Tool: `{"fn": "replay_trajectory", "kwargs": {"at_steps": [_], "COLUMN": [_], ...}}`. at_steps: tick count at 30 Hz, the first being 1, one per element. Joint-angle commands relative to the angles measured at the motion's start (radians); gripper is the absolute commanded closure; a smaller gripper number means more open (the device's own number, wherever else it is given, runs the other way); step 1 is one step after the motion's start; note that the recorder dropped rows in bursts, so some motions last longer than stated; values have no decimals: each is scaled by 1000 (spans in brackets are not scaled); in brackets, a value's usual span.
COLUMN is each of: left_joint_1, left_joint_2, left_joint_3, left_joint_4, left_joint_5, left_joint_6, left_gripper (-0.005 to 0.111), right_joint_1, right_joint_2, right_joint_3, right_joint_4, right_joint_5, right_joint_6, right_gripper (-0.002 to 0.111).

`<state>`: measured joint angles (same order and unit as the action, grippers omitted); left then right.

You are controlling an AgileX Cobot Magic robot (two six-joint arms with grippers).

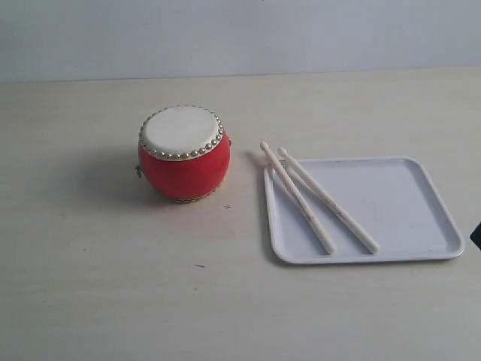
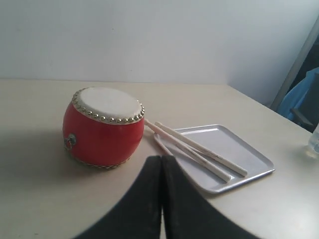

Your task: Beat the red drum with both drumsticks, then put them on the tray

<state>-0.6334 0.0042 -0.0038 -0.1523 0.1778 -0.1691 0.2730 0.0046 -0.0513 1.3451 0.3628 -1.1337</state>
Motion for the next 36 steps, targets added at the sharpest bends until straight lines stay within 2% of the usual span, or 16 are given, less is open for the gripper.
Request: {"fn": "replay_trajectory", "kwargs": {"at_steps": [1,20,29,36], "left_joint_1": [-4,-4,-4,-4], "left_joint_2": [-4,-4,-4,-4], "left_joint_3": [4,4,4,4], "left_joint_4": [36,34,35,35], "left_joint_5": [13,82,189,189], "left_joint_6": [-42,132,138,145], "left_gripper": [107,107,107,107], "right_joint_1": [0,0,0,0], "right_joint_2": [-5,-5,-5,-5], "right_joint_3": [4,4,4,4], "right_joint_4": [-1,-1,-1,-1], "right_joint_5": [-2,-2,-2,-2], "right_joint_6": [1,1,1,1], "right_gripper": [108,108,108,108]}}
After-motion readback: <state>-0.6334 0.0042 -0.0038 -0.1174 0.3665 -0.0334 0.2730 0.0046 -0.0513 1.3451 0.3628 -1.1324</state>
